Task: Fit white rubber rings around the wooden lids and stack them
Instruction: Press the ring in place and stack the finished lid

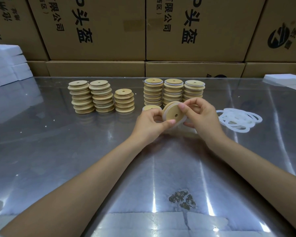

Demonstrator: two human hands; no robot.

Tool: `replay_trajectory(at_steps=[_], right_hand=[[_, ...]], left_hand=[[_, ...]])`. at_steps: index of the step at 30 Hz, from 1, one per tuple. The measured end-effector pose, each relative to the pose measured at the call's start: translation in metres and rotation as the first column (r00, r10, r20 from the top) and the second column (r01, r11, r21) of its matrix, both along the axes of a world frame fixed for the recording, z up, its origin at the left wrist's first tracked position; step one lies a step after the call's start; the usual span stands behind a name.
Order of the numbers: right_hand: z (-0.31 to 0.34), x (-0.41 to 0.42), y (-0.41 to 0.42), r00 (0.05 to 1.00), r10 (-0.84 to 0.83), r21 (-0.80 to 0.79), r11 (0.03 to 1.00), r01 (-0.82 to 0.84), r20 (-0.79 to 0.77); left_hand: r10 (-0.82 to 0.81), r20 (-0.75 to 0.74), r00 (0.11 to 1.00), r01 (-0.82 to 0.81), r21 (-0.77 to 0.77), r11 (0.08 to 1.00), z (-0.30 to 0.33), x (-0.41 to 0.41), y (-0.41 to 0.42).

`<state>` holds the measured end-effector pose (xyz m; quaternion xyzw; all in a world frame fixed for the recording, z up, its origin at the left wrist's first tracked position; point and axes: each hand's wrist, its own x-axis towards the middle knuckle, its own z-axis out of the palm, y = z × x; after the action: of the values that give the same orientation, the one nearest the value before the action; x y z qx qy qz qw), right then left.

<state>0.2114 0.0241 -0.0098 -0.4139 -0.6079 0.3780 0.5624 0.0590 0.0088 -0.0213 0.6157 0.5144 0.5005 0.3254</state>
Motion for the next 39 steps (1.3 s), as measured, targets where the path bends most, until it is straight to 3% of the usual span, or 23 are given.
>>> replay_trajectory(at_steps=[6, 8, 11, 14, 18, 20, 24, 26, 32, 35, 39], right_hand=[[-0.003, -0.007, -0.004, 0.998, 0.020, 0.094, 0.995, -0.026, 0.056], [-0.001, -0.008, -0.005, 0.997, 0.053, 0.103, 0.993, -0.058, 0.052], [0.001, -0.008, -0.004, 0.994, 0.093, 0.030, 0.995, -0.091, -0.055], [0.004, -0.006, -0.003, 0.985, 0.114, -0.026, 0.993, -0.118, -0.132], [0.008, -0.005, -0.004, 0.990, 0.120, 0.093, 0.989, -0.114, -0.067], [0.005, -0.007, -0.005, 0.996, 0.083, 0.184, 0.979, -0.084, 0.011], [-0.002, -0.008, -0.006, 0.986, 0.022, 0.290, 0.954, -0.070, 0.167], [-0.003, -0.009, -0.008, 0.973, 0.017, 0.311, 0.946, -0.089, 0.229], [0.002, -0.011, -0.006, 0.981, 0.188, 0.128, 0.975, -0.180, -0.052], [0.003, -0.009, -0.005, 0.983, 0.171, 0.096, 0.982, -0.163, -0.074], [0.005, -0.009, -0.007, 0.988, 0.152, 0.186, 0.972, -0.145, -0.022]], left_hand=[[0.078, -0.261, 0.962, -0.037, 0.157, 0.987, -0.001, 0.000, 0.001], [0.103, -0.283, 0.953, -0.058, 0.163, 0.985, 0.000, -0.002, 0.002], [0.091, -0.203, 0.975, -0.072, 0.100, 0.992, 0.006, -0.005, 0.004], [0.036, -0.028, 0.999, -0.035, 0.021, 0.999, 0.010, -0.003, 0.000], [-0.016, 0.150, 0.988, 0.017, -0.003, 1.000, 0.006, 0.011, -0.009], [-0.004, 0.115, 0.993, -0.002, 0.052, 0.999, 0.006, 0.015, -0.011], [0.068, -0.143, 0.987, -0.049, 0.133, 0.990, 0.007, 0.013, -0.013], [0.068, -0.186, 0.980, -0.044, 0.129, 0.991, 0.007, 0.009, -0.012], [0.040, -0.096, 0.995, -0.032, 0.082, 0.996, 0.009, 0.005, -0.007], [0.012, 0.007, 1.000, -0.012, 0.063, 0.998, 0.006, 0.008, -0.008], [-0.052, 0.171, 0.984, 0.043, 0.054, 0.998, 0.006, 0.014, -0.010]])
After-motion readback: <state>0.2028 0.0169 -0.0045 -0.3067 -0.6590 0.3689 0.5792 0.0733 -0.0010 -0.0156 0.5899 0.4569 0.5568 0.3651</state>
